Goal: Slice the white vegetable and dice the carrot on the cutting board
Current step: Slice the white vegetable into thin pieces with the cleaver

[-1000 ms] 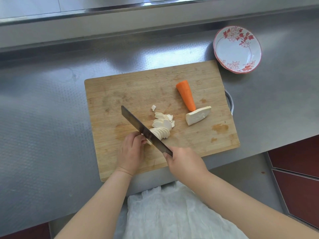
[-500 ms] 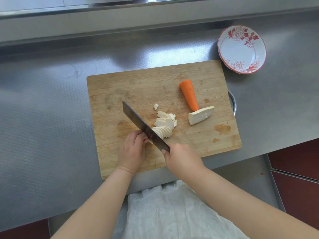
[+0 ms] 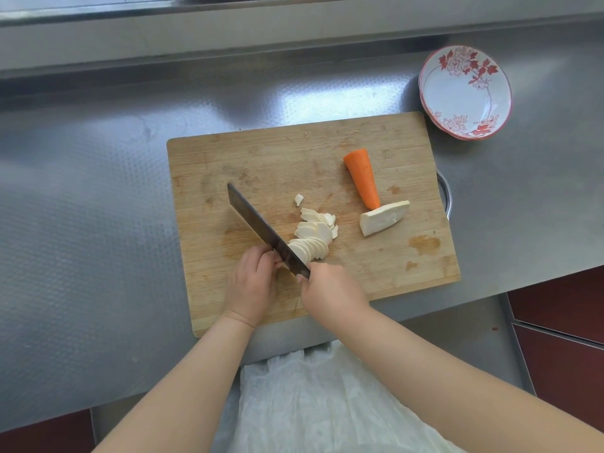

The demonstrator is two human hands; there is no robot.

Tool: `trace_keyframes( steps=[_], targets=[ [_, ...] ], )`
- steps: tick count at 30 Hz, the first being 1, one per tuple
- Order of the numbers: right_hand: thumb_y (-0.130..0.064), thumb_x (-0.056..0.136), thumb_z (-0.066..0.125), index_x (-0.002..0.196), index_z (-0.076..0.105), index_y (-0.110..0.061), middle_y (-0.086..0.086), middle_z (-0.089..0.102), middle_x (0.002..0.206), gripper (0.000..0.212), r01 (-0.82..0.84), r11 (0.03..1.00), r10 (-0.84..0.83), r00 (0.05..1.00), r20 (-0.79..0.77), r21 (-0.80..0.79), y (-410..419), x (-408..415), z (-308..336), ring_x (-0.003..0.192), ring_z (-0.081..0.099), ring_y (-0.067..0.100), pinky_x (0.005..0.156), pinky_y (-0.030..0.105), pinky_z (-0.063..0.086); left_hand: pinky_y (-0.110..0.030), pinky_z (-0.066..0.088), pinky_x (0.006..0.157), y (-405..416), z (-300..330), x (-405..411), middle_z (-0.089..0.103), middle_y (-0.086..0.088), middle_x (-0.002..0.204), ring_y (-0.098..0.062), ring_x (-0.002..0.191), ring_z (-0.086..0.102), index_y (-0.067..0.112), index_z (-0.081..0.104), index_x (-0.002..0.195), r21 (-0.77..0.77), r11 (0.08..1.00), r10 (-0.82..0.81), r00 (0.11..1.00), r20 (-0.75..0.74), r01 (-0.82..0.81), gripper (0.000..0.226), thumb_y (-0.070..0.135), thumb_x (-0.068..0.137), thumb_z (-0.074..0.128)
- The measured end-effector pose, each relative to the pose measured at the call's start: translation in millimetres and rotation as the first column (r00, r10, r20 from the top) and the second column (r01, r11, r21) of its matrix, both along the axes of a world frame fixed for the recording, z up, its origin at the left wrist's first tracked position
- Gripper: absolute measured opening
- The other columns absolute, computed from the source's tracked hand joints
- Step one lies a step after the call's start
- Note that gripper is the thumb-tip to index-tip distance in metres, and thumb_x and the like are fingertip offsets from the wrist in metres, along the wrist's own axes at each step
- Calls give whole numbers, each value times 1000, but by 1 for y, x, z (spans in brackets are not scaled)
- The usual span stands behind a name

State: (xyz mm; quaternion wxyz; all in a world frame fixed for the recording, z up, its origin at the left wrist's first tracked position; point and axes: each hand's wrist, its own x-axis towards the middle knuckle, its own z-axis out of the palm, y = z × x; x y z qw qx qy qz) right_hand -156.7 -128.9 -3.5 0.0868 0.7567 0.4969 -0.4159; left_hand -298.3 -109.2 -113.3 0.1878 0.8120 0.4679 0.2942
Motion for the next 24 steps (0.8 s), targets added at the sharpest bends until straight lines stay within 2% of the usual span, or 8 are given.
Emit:
trace_keyframes(
  steps=[5,8,13,16,19,22,24],
  targets=[
    [-35,99,42,107,59,-15,7,65,98,27,28,1000,-28,1000,-3,-3,0,-2,-3,89,61,28,65,30,45,-36,48,65,-1,-1,0,60,-19,94,-26,85,50,7,51,99,-18,1000,2,1000,-25,-2,11,6,89,49],
    [-36,98,44,108,59,-15,7,64,99,27,52,999,-52,998,-41,-6,5,1,-1,91,61,27,69,33,49,-37,50,61,-2,2,2,59,-18,93,-27,83,51,2,58,95,-35,999,6,998,-60,-8,12,8,89,49],
    [-36,98,45,109,58,-17,6,66,96,25,86,993,-80,994,-69,83,-1,18,7,88,61,28,70,34,51,-38,50,57,-7,7,1,57,-15,93,-26,80,49,7,53,95,-67,998,-11,992,-129,3,12,15,90,46],
    [-36,98,45,108,57,-18,4,64,91,24,147,984,-135,984,-118,104,3,30,14,81,58,25,69,34,49,-38,51,64,-18,13,1,58,-12,98,-26,85,52,8,58,96,-135,990,27,989,-144,-47,16,20,91,47],
    [-37,97,45,107,58,-18,3,63,88,25,156,981,-141,981,-137,113,7,39,19,81,59,24,72,36,52,-33,48,71,-21,26,8,58,-9,101,-22,89,51,8,61,96,-209,970,87,982,-166,-121,17,23,90,57],
    [-37,96,47,107,59,-21,2,65,87,23,174,978,-155,976,-154,120,1,45,23,84,62,25,73,38,53,-32,46,70,-20,37,16,58,-11,102,-28,86,57,6,60,98,-274,947,113,973,-203,-167,24,13,80,75],
    [-37,96,47,107,59,-22,1,65,87,22,174,977,-152,974,-167,124,-5,50,25,85,62,25,73,37,52,-34,46,73,-15,42,17,56,-12,107,-30,91,58,6,61,107,-317,930,110,965,-236,-184,30,13,81,74]
  ],
)
